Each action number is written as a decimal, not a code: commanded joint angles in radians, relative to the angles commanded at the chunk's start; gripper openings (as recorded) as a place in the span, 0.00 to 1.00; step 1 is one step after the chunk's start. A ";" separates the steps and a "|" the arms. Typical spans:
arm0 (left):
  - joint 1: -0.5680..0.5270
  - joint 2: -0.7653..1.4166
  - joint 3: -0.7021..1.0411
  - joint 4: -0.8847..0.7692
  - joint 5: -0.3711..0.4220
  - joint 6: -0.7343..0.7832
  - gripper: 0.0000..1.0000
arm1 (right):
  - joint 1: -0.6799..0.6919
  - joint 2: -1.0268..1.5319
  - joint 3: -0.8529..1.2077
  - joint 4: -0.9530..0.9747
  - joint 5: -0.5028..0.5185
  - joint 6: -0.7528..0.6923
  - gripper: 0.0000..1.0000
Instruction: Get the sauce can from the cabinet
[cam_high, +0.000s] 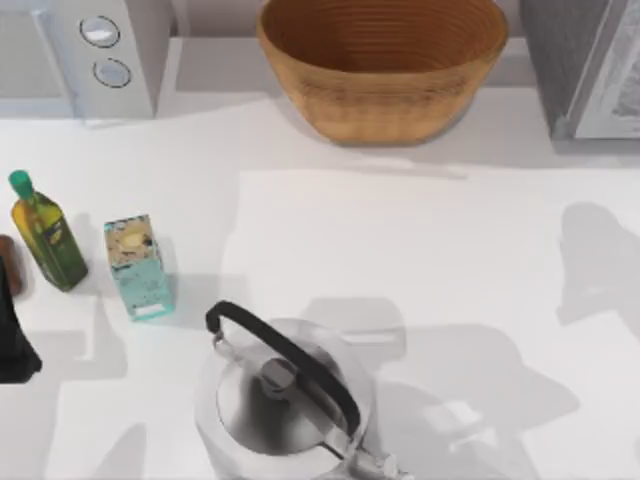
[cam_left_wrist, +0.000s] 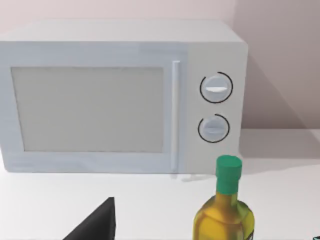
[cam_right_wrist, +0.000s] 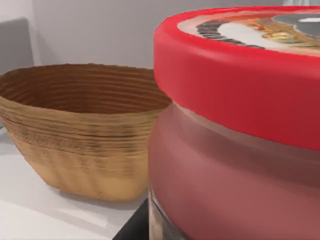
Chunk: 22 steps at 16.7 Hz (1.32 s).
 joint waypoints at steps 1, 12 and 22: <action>0.000 0.000 0.000 0.000 0.000 0.000 1.00 | -0.003 0.045 0.009 0.036 -0.020 0.000 0.00; 0.000 0.000 0.000 0.000 0.000 0.000 1.00 | -0.040 0.529 0.112 0.443 -0.244 0.008 0.00; 0.000 0.000 0.000 0.000 0.000 0.000 1.00 | -0.080 0.979 0.203 0.814 -0.447 0.010 0.00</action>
